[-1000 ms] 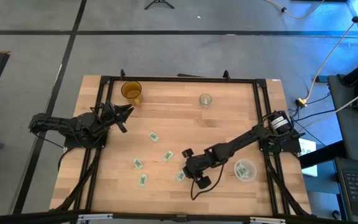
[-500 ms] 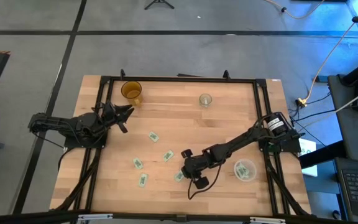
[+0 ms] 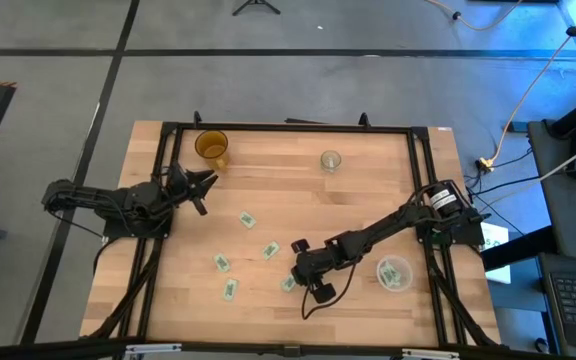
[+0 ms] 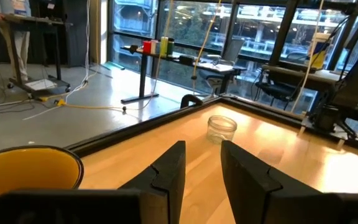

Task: Pick and place Stevia / Truvia into bins
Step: Put the stevia packet into the transparent container

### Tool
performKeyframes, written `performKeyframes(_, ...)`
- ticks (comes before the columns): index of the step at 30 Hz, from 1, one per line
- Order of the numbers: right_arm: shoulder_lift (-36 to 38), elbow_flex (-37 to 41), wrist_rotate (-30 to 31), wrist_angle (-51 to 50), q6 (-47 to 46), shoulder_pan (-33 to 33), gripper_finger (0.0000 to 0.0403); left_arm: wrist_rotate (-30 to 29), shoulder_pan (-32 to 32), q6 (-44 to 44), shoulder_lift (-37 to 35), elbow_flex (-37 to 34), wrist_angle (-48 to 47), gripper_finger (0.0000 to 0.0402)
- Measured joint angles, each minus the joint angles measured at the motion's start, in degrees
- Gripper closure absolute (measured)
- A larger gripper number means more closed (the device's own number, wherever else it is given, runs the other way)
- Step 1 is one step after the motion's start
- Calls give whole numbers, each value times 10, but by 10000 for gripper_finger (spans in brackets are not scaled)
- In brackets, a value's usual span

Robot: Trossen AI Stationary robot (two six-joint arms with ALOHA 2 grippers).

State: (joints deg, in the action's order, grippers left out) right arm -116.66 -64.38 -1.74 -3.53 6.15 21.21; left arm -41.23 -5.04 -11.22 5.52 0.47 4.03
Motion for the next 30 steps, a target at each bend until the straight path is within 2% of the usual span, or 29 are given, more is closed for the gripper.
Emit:
performKeyframes(9, 5, 1, 1, -2, 0, 0, 399, 0, 0, 0, 1, 0, 0, 304)
performKeyframes(12, 24, -6, 4, -34, 0, -1, 398, 0, 0, 0, 1, 0, 0, 304)
performKeyframes(17, 81, -37, 6, -155, -2, -12, 398, 0, 0, 0, 1, 0, 0, 304)
performKeyframes(23, 169, -80, 6, -329, -73, -19, 397, -1, 0, 0, 1, 0, 1, 304)
performKeyframes(26, 227, -93, 7, -409, -132, -8, 397, -1, 0, 0, 1, 0, 0, 304)
performKeyframes(30, 304, -91, 5, -534, -258, 29, 397, 1, 0, 0, 1, 0, 0, 304)
